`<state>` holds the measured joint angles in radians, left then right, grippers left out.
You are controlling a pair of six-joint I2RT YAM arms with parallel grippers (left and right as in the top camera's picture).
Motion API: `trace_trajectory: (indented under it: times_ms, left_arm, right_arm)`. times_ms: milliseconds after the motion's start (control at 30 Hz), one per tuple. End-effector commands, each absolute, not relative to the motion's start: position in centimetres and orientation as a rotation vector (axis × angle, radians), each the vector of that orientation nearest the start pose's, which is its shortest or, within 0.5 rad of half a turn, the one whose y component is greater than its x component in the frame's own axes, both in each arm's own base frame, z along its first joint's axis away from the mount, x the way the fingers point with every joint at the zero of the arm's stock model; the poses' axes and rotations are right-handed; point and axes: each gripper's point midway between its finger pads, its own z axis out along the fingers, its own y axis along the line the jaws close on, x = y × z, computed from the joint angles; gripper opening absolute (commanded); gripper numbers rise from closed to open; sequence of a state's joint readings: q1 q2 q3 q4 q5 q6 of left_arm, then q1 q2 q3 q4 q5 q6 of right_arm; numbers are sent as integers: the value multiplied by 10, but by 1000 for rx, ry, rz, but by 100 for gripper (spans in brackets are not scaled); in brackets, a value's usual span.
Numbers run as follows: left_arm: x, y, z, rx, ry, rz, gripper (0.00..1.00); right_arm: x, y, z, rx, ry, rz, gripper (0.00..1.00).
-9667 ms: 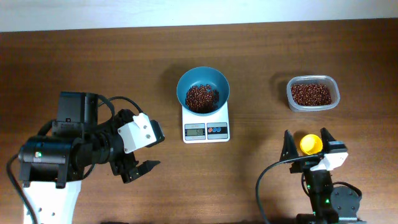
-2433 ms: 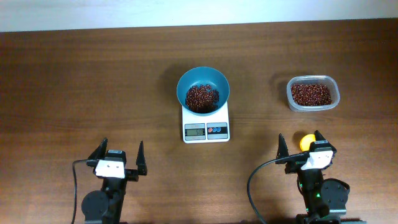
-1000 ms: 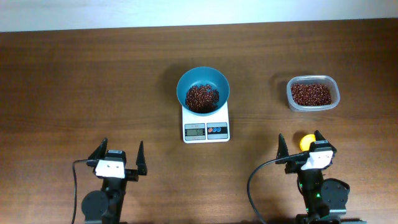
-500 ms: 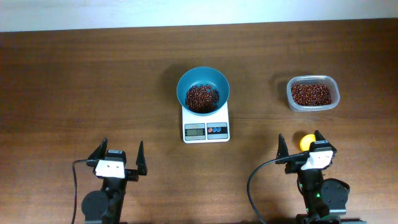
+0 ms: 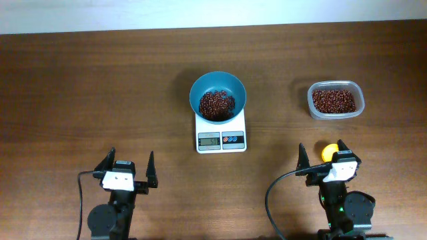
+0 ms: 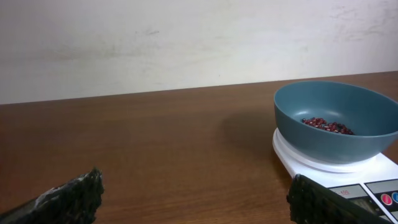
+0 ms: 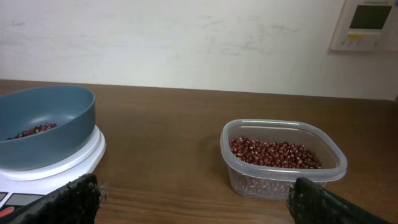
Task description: Scoop item into bowl and weigh 50g on scale
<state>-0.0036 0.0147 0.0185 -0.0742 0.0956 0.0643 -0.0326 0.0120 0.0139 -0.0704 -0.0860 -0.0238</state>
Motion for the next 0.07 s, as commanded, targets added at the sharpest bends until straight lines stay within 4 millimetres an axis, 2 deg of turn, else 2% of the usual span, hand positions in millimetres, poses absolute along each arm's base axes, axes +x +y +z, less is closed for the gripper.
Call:
trace_trajectory:
  times_ms: [0,33]
  left_arm:
    - [245,-15,159,135,1634,-7,99]
    - [245,-15,159,135,1634,-7,99]
  right_arm:
    - [246,7,158,-57,1640,28,99]
    - [246,7,158,-57,1640,28,99]
